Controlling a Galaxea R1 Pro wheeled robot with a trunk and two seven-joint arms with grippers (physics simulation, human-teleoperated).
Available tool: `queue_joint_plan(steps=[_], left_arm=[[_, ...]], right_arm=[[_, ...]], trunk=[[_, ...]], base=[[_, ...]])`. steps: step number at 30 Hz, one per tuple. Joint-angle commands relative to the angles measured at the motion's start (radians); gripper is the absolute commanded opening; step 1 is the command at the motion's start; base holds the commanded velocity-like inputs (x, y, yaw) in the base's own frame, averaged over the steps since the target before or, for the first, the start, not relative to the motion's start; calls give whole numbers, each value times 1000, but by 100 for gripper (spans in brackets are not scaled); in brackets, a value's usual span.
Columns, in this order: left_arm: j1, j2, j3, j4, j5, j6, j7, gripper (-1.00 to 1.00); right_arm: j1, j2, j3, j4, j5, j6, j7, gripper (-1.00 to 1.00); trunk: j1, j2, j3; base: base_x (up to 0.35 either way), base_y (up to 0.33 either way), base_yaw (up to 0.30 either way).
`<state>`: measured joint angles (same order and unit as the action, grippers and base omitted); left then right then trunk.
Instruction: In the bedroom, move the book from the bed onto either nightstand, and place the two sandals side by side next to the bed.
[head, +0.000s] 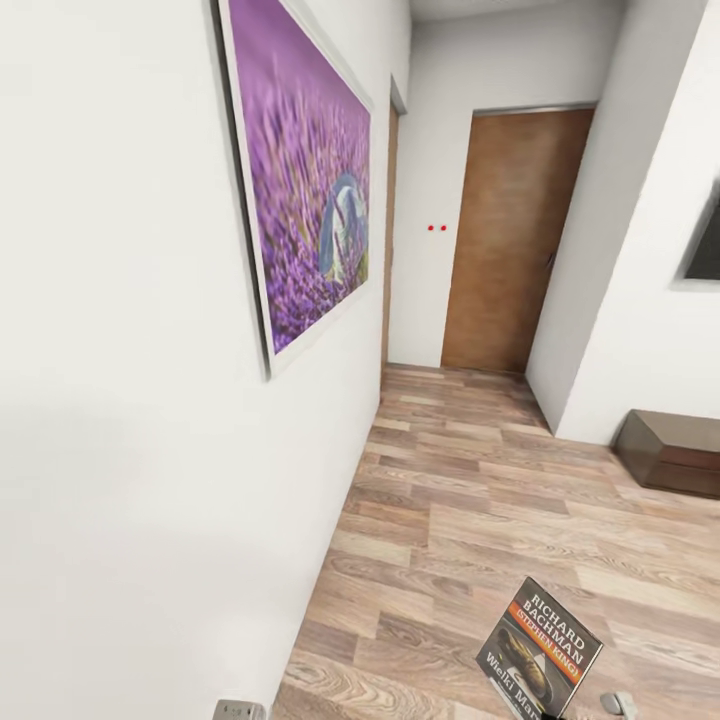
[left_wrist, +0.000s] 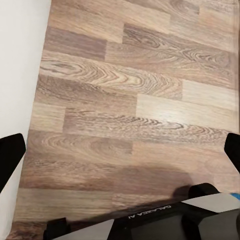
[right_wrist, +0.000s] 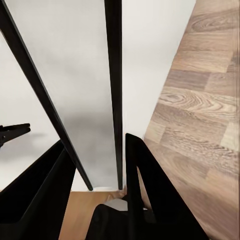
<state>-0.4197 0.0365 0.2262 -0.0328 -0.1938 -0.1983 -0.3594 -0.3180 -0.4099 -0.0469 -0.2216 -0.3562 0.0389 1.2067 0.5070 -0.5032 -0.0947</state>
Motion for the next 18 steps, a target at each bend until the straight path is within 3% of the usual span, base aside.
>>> queue_joint_plan(steps=[1,18], left_arm=[[-1,0,9,1,-10,-4,-3,100],[-1,0,9,1,-10,-4,-3,100]], right_arm=[[-1,0,-5,1,2,4,4,-100],[-1,0,-5,1,2,4,4,-100]], trunk=[[0,-2,-2],[0,-2,-2]], base=[[0,0,-295],[0,0,-299]])
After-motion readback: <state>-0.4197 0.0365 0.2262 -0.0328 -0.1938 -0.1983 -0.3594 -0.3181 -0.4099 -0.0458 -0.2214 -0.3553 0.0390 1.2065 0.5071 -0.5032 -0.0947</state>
